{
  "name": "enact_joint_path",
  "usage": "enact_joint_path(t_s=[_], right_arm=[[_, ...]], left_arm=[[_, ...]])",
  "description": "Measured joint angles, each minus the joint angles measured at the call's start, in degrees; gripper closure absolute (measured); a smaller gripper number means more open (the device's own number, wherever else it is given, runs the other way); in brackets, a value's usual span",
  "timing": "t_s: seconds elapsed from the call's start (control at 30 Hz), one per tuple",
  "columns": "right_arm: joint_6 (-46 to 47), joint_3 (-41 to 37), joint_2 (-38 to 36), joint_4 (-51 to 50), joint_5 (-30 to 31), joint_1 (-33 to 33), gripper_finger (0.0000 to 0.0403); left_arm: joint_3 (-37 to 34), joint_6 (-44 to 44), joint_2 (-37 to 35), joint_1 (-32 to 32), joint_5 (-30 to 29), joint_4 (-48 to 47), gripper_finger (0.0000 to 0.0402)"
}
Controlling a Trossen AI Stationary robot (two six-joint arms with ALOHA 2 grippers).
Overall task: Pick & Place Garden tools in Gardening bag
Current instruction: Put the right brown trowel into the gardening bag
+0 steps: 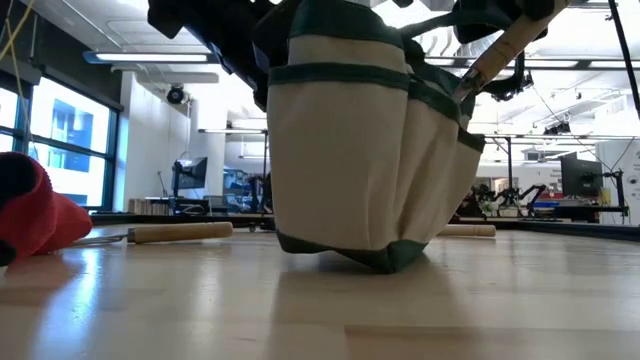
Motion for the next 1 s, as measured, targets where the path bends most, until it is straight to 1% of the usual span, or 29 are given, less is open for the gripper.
enact_joint_path(t_s=[0.17, 0.27, 0.37, 0.6, 0.73, 0.87, 0.93, 1.0], right_arm=[[2.06, 0.0, 0.0, -0.33, -3.67, 0.01, 0.0337], [3.02, 0.0, 0.0, -0.36, -5.39, 0.02, 0.0337], [3.64, 0.0, 0.0, -0.38, -6.92, 0.02, 0.0337], [4.94, -0.1, 0.0, -0.43, -7.65, 0.02, 0.0338], [5.71, -1.58, -0.02, -0.4, -10.07, 0.12, 0.0338], [5.49, -3.43, -0.02, -0.47, -11.98, 0.64, 0.0338], [5.3, -3.9, -0.02, -0.57, -12.07, 0.89, 0.0338], [5.73, -4.07, -0.12, -0.62, -12.01, 1.17, 0.0338]], left_arm=[[0.0, -1.23, 0.0, -0.02, 0.05, 1.75, 0.022], [0.0, -1.64, 0.0, -0.07, 1.54, 2.76, 0.022], [0.0, -1.64, 0.0, -0.09, 1.77, 2.78, 0.022], [0.0, -1.85, 0.0, -0.12, 1.79, 2.78, 0.022], [0.0, -2.32, 0.17, -0.13, 1.93, 2.79, 0.022], [0.0, -2.39, 0.93, -0.15, 4.08, 2.89, 0.022], [0.13, -2.48, 2.05, -0.17, 4.57, 4.07, 0.022], [-0.05, -2.78, 2.27, -0.17, 4.78, 3.21, 0.022]])
